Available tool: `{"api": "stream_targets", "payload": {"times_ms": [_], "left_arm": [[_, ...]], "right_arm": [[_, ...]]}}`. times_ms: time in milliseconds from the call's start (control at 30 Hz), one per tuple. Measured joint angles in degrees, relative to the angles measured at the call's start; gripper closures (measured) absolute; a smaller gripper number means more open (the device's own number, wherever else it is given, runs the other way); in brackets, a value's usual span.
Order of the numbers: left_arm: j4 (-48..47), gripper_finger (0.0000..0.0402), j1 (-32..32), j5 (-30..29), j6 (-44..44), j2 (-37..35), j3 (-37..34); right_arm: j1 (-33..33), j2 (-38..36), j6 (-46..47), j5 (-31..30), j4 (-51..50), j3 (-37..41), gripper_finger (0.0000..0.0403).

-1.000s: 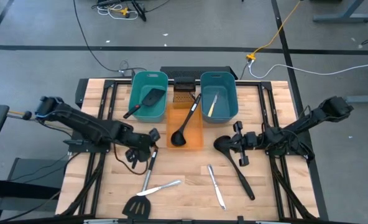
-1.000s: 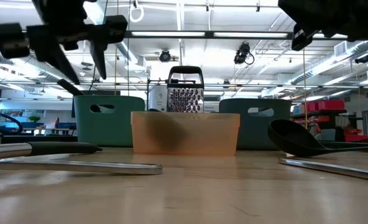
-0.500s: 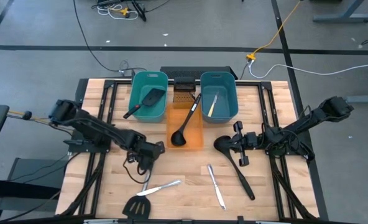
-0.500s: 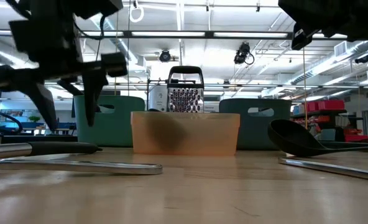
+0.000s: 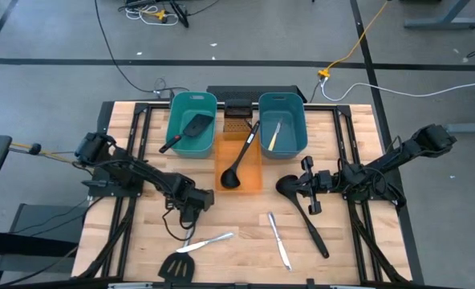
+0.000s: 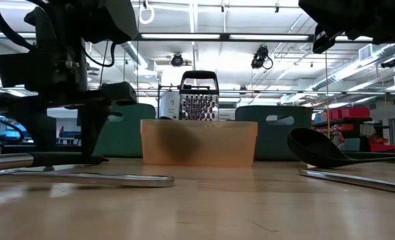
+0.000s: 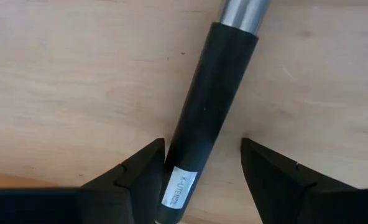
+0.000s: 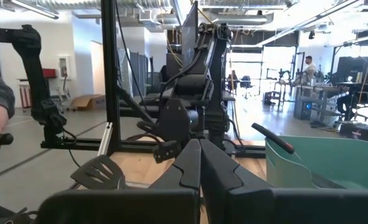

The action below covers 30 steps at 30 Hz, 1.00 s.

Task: Pick & Place Kitchen Items
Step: Put the black spatula into the green bin

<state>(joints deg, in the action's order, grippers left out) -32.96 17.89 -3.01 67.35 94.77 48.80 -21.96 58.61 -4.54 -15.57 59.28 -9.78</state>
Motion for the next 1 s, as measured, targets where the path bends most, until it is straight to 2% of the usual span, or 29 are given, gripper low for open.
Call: {"api": "stream_targets", "payload": {"times_ms": [300, 633, 1000], "left_arm": [[-0.69, 0.0227, -0.79, 1.8, 0.7, 0.45, -0.11], [-1.46, 0.0311, -1.26, 2.76, 0.79, 0.5, -0.24], [-3.69, 0.0311, 2.31, -0.7, -1.69, 0.32, -0.22]], "right_arm": [[0.0, 0.0, 0.0, 0.0, 0.05, 0.0, 0.0396], [0.0, 0.0, -0.01, 0.0, 0.07, 0.0, 0.0396], [-0.02, 0.0, -0.02, 0.0, 0.27, 0.0, 0.0396]]}}
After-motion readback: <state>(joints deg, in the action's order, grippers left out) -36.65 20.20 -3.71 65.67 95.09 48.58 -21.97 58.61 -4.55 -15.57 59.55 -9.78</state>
